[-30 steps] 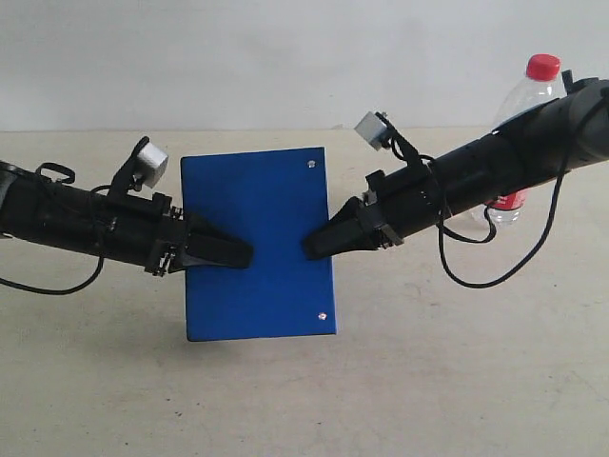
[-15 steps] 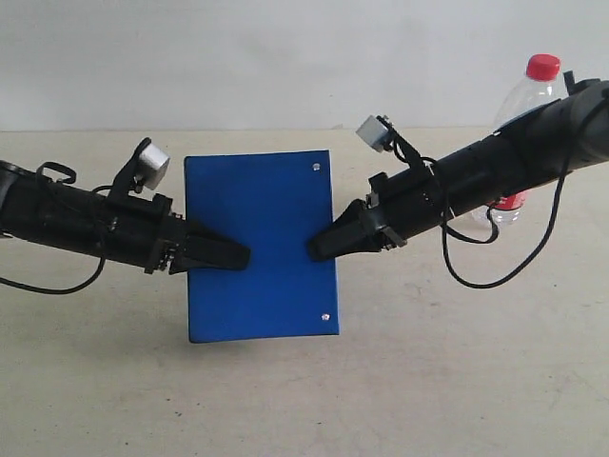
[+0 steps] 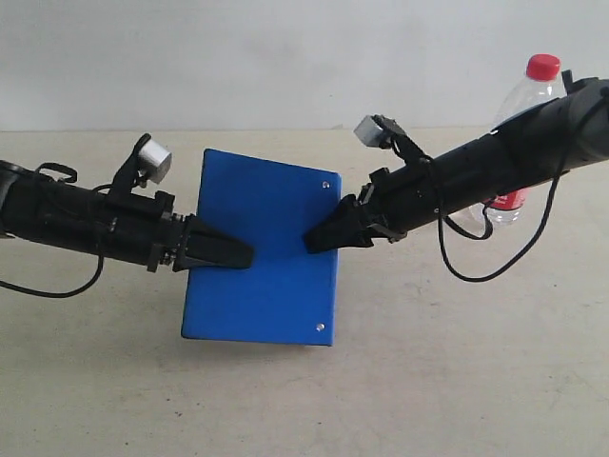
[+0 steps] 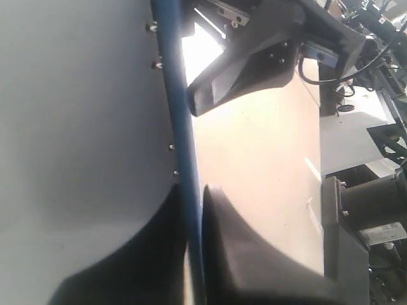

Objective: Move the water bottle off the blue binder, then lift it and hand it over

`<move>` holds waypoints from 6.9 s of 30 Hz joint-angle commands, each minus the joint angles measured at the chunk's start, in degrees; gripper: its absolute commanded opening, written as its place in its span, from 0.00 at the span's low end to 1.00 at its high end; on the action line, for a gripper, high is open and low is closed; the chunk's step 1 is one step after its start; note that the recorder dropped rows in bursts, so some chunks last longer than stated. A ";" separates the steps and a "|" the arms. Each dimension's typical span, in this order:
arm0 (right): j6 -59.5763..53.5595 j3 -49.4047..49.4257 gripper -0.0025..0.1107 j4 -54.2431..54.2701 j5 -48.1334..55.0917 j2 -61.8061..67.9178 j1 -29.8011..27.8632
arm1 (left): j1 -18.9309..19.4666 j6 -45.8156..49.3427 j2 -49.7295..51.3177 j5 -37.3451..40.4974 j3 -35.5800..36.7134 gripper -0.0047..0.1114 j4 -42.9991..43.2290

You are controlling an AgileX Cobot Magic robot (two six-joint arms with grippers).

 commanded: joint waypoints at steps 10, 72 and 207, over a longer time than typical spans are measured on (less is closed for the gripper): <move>-1.29 -0.27 0.56 3.17 -2.31 4.64 0.08 | -1.44 2.93 -0.25 2.25 0.38 0.08 0.44; -2.66 -6.48 0.02 -9.09 11.42 -9.64 2.67 | 4.00 -12.19 -30.76 -80.34 8.41 0.08 3.08; 79.35 72.98 0.02 -58.10 -28.15 -122.36 -5.74 | -2.88 -80.94 -116.23 -60.85 55.50 0.08 56.79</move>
